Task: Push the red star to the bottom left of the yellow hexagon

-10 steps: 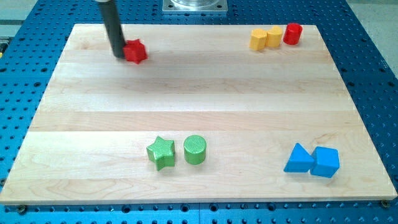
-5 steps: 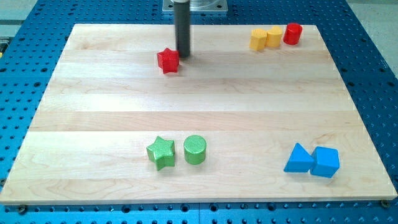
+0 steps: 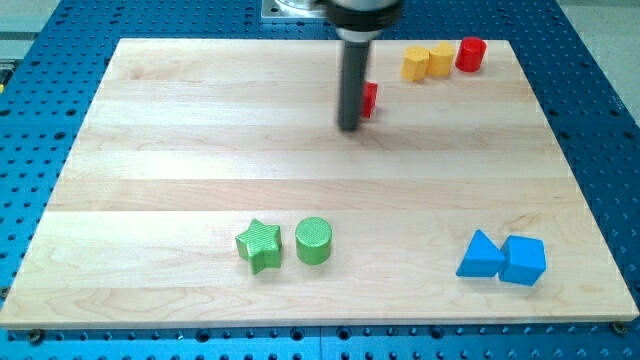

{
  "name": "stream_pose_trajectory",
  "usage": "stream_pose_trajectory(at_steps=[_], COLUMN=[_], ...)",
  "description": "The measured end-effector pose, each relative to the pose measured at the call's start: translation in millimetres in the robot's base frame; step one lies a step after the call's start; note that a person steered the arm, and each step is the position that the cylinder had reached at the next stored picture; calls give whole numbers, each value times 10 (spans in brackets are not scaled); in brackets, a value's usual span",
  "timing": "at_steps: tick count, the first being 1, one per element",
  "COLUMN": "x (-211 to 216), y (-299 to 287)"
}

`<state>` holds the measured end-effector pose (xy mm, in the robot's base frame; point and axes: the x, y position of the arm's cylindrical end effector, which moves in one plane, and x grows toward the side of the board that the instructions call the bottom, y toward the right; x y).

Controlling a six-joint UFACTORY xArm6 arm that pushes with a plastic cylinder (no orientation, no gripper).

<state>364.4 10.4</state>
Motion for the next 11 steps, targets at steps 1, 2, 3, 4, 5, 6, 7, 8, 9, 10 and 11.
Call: stream_pose_trajectory(at_steps=[1,2,3,4,5,6,7,8,9,10,11], x=[-201,-328,-328,-285,-202,-202,-386,-400,-468,-525,303], y=[336,966,966,966,968,1099,1118,827,643,804,907])
